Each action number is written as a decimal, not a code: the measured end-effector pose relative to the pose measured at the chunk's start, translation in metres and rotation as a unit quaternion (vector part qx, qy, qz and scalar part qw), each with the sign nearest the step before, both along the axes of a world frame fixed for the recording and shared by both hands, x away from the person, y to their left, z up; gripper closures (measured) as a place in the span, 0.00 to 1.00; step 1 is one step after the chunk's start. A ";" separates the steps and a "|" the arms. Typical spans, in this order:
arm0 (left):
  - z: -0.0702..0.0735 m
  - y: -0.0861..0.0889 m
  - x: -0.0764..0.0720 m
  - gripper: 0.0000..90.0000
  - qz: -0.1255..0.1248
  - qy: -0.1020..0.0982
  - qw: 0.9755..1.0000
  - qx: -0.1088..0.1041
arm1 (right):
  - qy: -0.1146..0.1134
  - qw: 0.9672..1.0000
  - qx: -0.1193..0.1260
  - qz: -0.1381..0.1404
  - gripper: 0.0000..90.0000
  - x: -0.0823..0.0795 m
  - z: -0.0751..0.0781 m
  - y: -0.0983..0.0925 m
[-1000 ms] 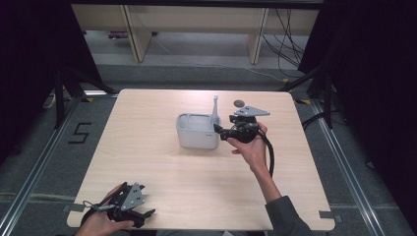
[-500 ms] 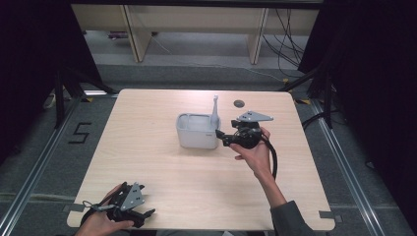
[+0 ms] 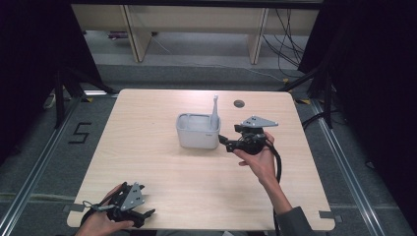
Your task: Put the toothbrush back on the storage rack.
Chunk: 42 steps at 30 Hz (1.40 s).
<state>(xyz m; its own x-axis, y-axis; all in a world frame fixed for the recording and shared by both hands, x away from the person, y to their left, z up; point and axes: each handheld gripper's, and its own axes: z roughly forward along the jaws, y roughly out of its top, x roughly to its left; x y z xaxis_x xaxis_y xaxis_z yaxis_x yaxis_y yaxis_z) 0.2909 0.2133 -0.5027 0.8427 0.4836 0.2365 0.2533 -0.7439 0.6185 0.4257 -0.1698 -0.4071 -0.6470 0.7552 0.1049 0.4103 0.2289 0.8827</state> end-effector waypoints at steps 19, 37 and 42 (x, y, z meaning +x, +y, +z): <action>0.000 0.000 0.000 0.18 0.000 0.000 1.000 0.000 | 0.016 1.000 -0.011 0.004 0.27 -0.026 -0.018 -0.015; 0.001 0.000 0.000 0.18 -0.002 0.004 1.000 0.003 | 0.048 0.999 0.004 0.000 0.27 -0.046 -0.036 -0.030; 0.000 -0.001 0.000 0.18 0.004 -0.003 1.000 -0.006 | 0.035 0.999 -0.009 0.001 0.27 -0.051 -0.039 -0.036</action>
<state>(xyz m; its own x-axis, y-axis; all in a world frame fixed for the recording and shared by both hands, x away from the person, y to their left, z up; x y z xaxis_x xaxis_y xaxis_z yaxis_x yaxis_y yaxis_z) 0.2906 0.2124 -0.5031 0.8376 0.4934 0.2347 0.2562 -0.7340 0.6290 0.3749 -0.2055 -0.4463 -0.6404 0.7557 0.1373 0.4711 0.2452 0.8473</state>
